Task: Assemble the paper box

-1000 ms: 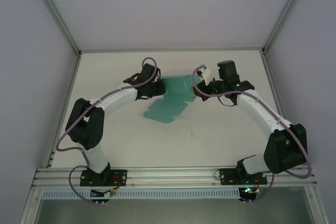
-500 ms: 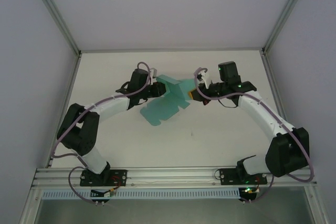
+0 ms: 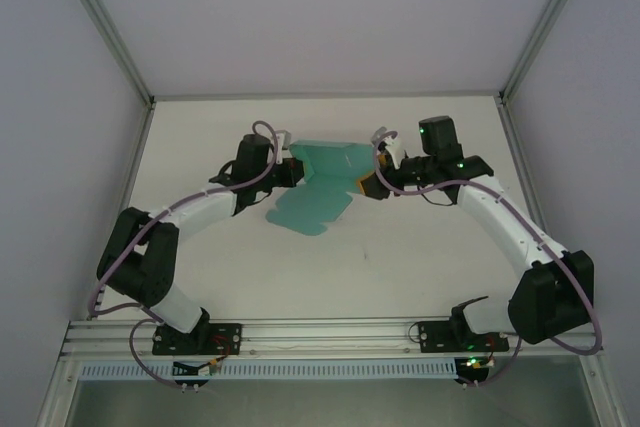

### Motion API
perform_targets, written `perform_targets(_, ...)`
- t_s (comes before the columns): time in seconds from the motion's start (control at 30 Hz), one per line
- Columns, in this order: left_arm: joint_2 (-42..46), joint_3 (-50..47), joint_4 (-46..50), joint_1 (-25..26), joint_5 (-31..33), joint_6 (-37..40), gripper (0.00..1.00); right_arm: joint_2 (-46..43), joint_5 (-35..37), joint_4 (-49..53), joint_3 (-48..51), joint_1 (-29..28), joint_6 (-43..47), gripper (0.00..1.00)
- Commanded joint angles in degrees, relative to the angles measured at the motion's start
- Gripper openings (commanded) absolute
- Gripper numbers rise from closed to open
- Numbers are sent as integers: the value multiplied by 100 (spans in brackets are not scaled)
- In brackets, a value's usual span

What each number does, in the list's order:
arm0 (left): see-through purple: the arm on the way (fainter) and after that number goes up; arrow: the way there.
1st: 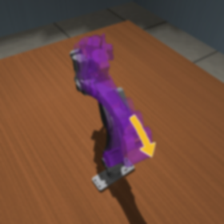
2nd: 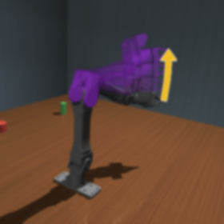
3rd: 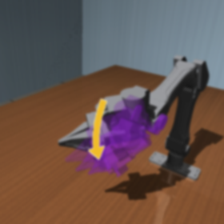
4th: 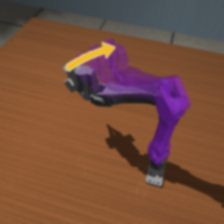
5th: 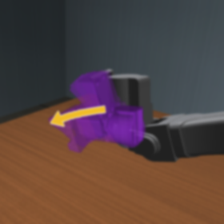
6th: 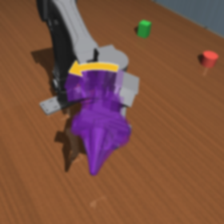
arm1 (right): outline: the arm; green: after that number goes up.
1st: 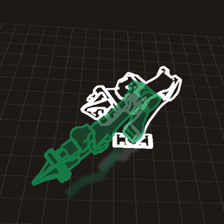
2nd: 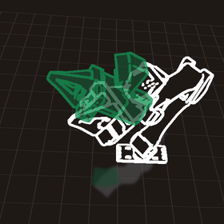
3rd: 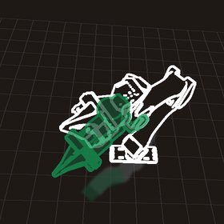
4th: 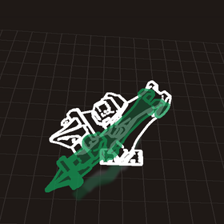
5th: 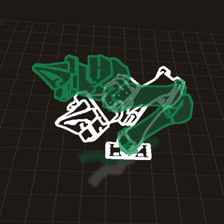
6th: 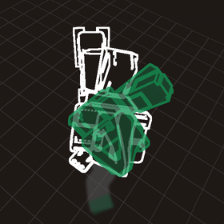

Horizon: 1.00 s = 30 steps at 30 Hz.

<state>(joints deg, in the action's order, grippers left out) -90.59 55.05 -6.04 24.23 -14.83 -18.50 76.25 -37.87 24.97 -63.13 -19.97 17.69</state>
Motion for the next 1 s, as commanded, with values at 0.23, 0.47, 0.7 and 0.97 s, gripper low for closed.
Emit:
perform_targets(0.23,-255,826,2155,442,1678,662,0,-1089,2631,-1698,935,-179,1201,100)
perform_targets(0.47,-800,1355,2789,832,1928,746,0,-515,2373,-1841,627,-830,2608,99)
perform_targets(0.7,-1015,1510,2819,906,1723,682,0,710,2513,-1693,14,-1107,3091,80)
perform_targets(0.97,-961,1448,2756,915,1772,705,0,1542,2791,-1574,-280,-1212,3271,54)
